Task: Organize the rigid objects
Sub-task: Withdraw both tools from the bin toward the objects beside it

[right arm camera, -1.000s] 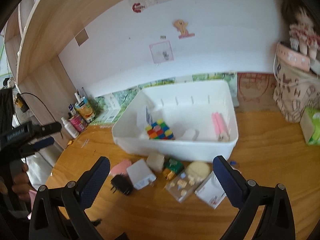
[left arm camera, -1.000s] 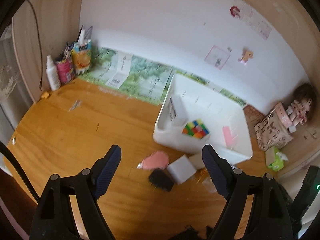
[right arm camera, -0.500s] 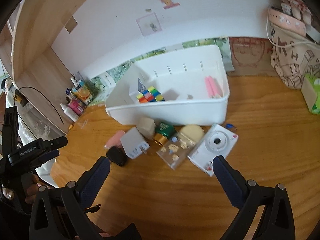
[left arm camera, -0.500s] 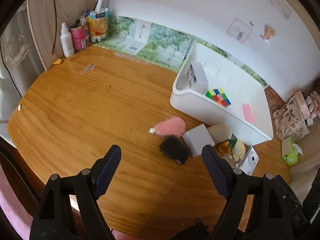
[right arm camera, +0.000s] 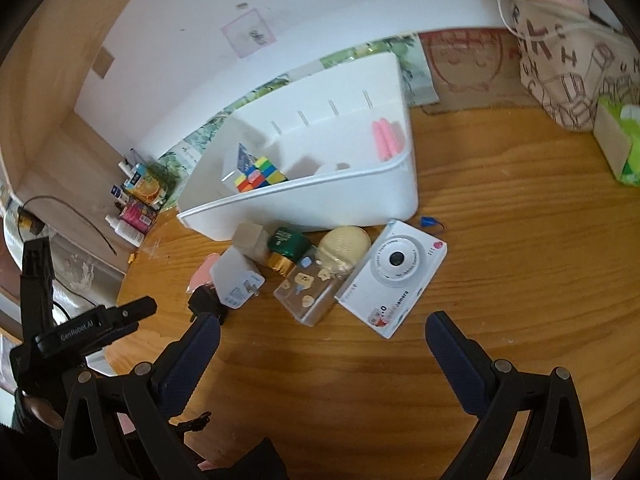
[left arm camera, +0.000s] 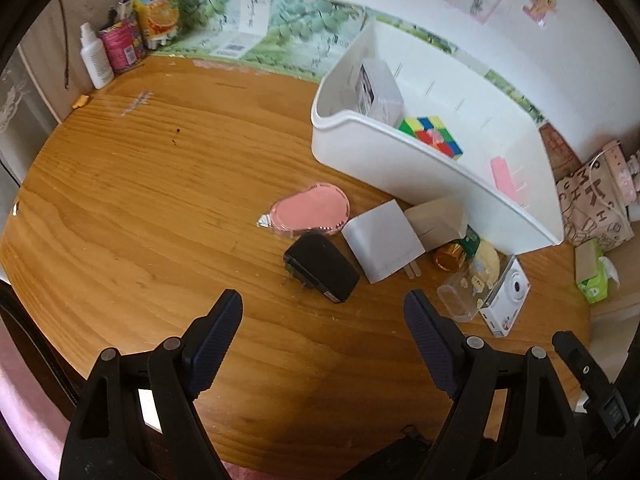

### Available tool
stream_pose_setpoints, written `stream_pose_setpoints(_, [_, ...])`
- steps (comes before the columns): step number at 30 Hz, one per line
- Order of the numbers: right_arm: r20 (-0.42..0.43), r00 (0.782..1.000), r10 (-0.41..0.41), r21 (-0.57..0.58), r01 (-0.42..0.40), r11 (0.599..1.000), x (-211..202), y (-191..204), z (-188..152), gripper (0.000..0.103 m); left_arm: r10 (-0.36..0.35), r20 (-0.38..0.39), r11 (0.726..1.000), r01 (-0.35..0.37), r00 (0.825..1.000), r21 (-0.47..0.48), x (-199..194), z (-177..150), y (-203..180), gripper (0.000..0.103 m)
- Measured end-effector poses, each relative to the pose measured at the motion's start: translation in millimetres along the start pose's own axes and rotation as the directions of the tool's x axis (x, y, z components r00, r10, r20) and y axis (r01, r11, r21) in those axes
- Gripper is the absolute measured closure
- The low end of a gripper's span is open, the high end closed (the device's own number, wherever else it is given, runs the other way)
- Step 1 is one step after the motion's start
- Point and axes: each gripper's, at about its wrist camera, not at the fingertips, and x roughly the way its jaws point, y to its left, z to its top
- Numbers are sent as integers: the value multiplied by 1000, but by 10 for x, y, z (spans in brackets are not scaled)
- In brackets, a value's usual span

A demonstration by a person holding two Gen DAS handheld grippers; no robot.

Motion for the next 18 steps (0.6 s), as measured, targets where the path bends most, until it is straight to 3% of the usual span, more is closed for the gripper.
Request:
stream_pose_setpoints(9, [-100, 995, -7, 133, 20, 991, 306, -312, 162, 0, 76, -136, 997, -76, 988, 10, 370, 128, -65, 18])
stream_pose_setpoints(18, [-181, 980, -86, 128, 110, 986, 548, -379, 252, 0, 138, -233, 990, -141, 963, 6, 722, 156, -67, 18])
